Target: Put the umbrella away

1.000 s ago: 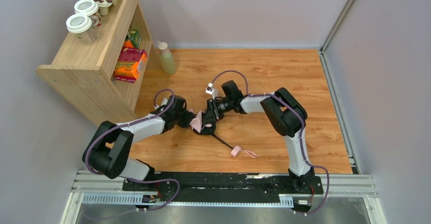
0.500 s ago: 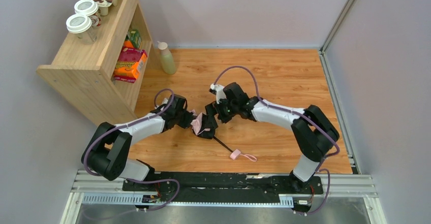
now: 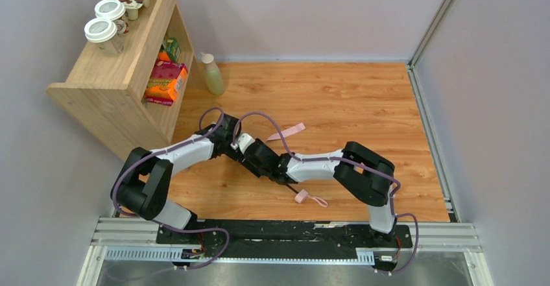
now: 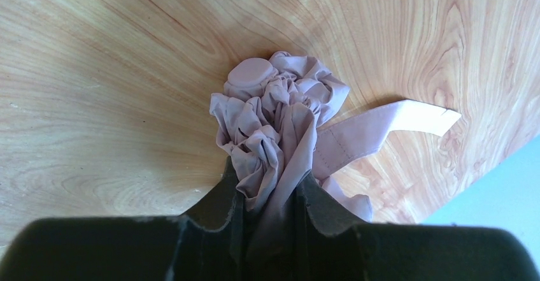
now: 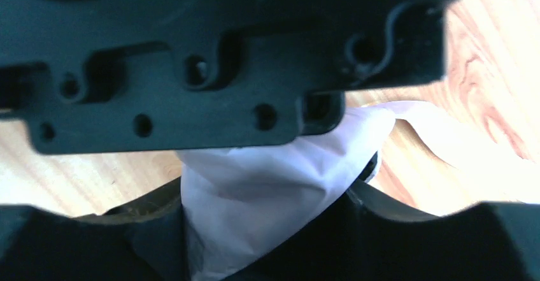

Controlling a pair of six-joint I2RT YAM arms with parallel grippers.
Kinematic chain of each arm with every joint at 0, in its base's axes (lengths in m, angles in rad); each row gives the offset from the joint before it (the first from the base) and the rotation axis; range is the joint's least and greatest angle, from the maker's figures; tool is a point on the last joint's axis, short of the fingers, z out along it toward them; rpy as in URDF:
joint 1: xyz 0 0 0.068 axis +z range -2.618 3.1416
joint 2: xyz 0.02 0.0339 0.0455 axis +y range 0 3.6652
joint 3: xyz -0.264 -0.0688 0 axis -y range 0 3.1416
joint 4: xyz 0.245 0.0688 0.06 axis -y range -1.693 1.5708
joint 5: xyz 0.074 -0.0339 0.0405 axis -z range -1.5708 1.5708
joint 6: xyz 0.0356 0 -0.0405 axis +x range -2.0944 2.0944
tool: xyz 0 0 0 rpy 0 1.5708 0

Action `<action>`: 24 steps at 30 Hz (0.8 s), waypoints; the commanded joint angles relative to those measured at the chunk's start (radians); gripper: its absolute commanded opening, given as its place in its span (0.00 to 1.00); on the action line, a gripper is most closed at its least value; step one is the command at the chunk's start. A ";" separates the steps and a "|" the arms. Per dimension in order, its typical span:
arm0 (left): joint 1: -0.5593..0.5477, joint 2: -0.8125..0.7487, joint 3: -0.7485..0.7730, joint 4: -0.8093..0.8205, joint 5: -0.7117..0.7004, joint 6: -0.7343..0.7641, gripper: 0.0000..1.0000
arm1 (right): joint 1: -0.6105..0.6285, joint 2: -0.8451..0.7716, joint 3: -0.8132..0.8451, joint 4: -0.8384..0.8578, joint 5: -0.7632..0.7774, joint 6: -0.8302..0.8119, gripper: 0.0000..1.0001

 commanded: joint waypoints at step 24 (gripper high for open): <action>-0.013 -0.011 -0.125 -0.036 -0.072 0.167 0.47 | -0.473 0.235 0.037 -0.071 -1.206 0.396 0.00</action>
